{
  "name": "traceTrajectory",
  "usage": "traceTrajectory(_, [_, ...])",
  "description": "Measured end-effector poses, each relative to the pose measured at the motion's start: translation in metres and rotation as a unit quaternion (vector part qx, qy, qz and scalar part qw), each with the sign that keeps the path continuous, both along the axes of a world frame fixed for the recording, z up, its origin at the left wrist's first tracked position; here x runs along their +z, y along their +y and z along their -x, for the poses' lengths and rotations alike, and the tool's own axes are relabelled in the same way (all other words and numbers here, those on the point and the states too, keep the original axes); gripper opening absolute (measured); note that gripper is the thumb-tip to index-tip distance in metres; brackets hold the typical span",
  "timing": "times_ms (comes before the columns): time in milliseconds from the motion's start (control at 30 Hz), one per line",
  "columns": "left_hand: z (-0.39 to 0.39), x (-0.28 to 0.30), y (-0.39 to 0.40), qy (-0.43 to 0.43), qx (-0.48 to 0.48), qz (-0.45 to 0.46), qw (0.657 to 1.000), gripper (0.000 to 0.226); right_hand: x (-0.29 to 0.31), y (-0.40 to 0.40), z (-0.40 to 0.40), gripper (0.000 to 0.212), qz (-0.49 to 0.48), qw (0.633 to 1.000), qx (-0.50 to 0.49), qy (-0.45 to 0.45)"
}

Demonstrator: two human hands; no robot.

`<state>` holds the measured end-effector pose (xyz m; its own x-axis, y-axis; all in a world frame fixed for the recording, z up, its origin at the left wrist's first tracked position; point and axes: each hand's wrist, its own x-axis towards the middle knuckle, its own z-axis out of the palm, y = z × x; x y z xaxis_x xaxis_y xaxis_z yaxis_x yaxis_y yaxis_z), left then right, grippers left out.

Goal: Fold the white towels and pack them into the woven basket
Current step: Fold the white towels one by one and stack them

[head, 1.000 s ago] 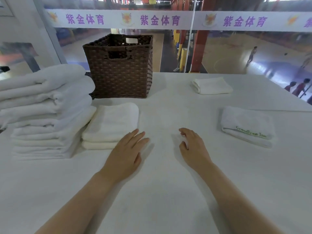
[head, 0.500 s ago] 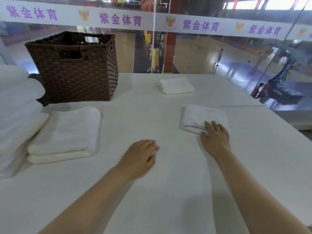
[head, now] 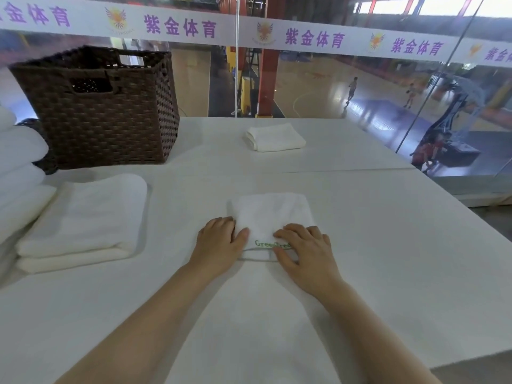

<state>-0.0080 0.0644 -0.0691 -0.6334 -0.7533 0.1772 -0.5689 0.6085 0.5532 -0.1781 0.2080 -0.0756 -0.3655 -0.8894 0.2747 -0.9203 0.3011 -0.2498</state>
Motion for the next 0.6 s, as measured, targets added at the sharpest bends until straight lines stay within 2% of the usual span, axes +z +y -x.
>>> traceTrajectory(67, [0.0, 0.004, 0.003, 0.022, 0.018, -0.036, 0.999, 0.041, 0.004, 0.001, -0.006, 0.046, -0.014, 1.0, 0.015, 0.001])
traceTrajectory(233, [-0.006, 0.023, 0.011, 0.059, 0.033, -0.17, 0.983, 0.023, 0.014, 0.005, -0.018, 0.053, -0.041, 0.998, 0.055, -0.008])
traceTrajectory(333, [-0.01, 0.032, 0.009, 0.073, 0.041, -0.248, 0.965, 0.028, 0.019, 0.008, -0.026, 0.056, -0.052, 0.995, 0.077, -0.023])
traceTrajectory(467, [-0.021, 0.035, 0.008, 0.126, 0.036, -0.374, 0.918, 0.044, 0.028, 0.005, -0.032, 0.044, -0.062, 0.993, 0.087, -0.042])
traceTrajectory(533, [-0.027, 0.036, 0.008, 0.166, 0.018, -0.441, 0.882, 0.057, 0.032, 0.001, -0.032, 0.04, -0.075, 0.992, 0.088, -0.058])
traceTrajectory(600, [-0.032, 0.036, 0.009, 0.181, -0.007, -0.491, 0.852, 0.056, 0.034, -0.001, -0.033, 0.038, -0.086, 0.99, 0.091, -0.063])
